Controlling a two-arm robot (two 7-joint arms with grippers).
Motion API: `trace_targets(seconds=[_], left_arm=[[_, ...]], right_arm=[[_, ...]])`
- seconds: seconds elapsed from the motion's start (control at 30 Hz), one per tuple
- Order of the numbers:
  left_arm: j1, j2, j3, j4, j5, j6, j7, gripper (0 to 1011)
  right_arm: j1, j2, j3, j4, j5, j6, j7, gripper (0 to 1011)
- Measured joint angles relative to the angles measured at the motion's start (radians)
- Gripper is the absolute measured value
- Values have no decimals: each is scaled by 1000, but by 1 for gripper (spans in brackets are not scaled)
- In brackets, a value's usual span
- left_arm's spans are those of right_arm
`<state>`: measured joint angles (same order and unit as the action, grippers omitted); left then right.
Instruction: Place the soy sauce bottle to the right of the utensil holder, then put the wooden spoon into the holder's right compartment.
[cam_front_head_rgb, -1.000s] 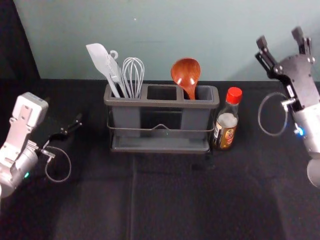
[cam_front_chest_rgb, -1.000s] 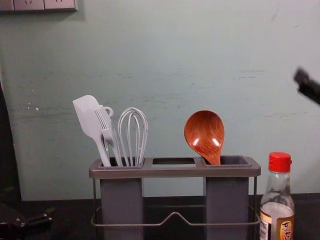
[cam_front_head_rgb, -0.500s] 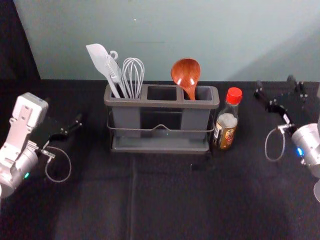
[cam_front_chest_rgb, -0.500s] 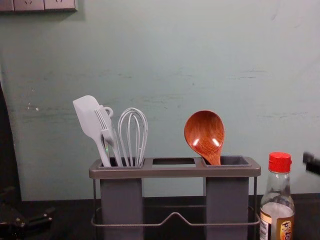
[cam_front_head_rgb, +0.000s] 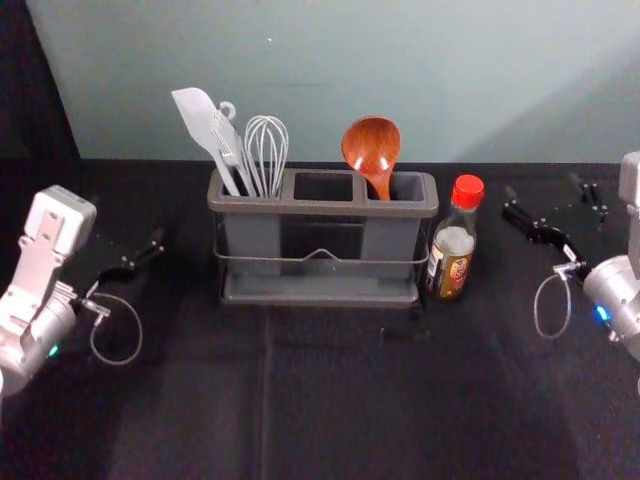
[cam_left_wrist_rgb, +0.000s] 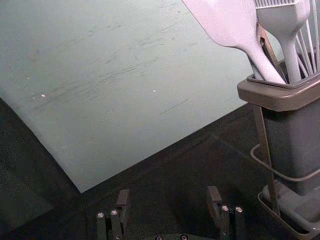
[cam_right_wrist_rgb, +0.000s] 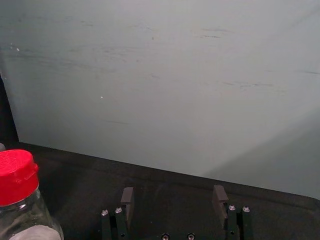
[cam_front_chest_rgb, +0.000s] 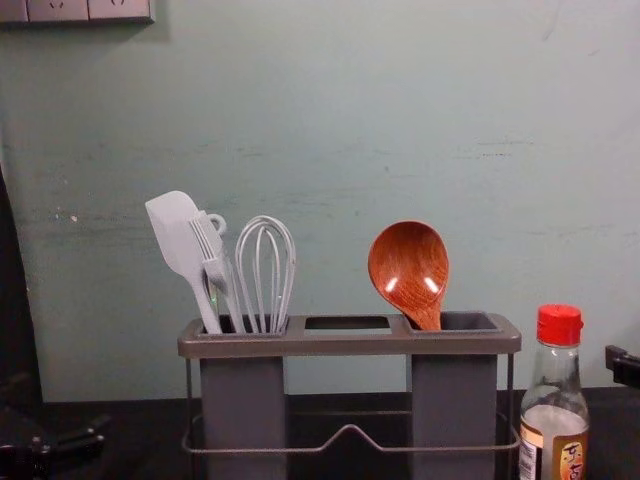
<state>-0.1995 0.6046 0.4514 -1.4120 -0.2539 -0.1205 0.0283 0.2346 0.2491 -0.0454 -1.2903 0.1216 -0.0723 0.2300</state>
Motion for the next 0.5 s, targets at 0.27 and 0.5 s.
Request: trace_targets(seconds=[0.27, 0.5], left_arm=[[0, 0, 0, 0, 0, 0, 0, 1000], [0, 0, 0, 0, 0, 0, 0, 1000]], right_arm=[[2, -1, 0, 4, 1, -3, 2, 1002], [3, -1, -1, 6, 2, -6, 4, 1002]])
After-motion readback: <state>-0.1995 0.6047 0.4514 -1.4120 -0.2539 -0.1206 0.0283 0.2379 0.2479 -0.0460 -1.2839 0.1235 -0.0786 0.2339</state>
